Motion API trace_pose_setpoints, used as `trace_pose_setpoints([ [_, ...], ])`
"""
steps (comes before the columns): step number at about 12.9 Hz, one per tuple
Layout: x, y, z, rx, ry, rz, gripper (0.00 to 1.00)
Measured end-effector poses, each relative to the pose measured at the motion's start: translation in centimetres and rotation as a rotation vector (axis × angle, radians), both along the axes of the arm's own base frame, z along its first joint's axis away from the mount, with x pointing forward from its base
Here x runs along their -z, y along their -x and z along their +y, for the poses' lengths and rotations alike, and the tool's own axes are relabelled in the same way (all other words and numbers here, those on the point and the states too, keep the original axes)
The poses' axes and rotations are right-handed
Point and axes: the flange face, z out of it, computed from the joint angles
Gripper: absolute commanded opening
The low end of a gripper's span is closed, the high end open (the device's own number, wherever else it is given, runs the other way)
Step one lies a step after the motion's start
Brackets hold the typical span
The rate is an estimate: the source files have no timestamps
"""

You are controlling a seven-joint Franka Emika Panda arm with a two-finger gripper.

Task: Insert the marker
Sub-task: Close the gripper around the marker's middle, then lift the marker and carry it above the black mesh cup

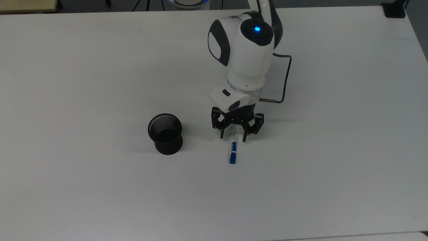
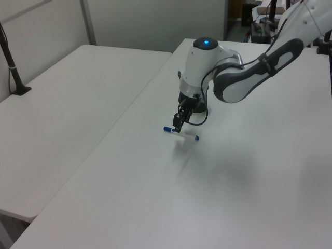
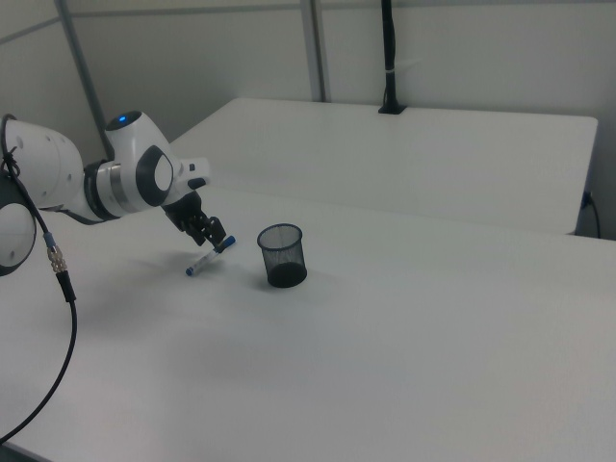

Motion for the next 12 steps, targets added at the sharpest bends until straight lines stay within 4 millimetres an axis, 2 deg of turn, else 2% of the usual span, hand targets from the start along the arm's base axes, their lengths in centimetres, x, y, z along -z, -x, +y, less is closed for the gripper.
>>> trace_pose_setpoints([
  [1,0.4,-0.1,-0.1,0.001,0.01,-0.013,0.46],
  [4,1.8,-0.4,-0.1,0.002,0.042,-0.021,0.45],
  [5,2.2,-0.4,-0.1,0.002,0.044,-0.018,0.41],
  [6,2.4,-0.5,0.0,0.004,0.044,-0.017,0.37],
  [7,2.5,-0.5,0.0,0.005,0.043,-0.017,0.26],
  [8,2.4,-0.6,0.0,0.007,0.042,-0.02,0.19],
  [12,2.1,-0.8,0.1,0.01,0.039,-0.027,0.16],
])
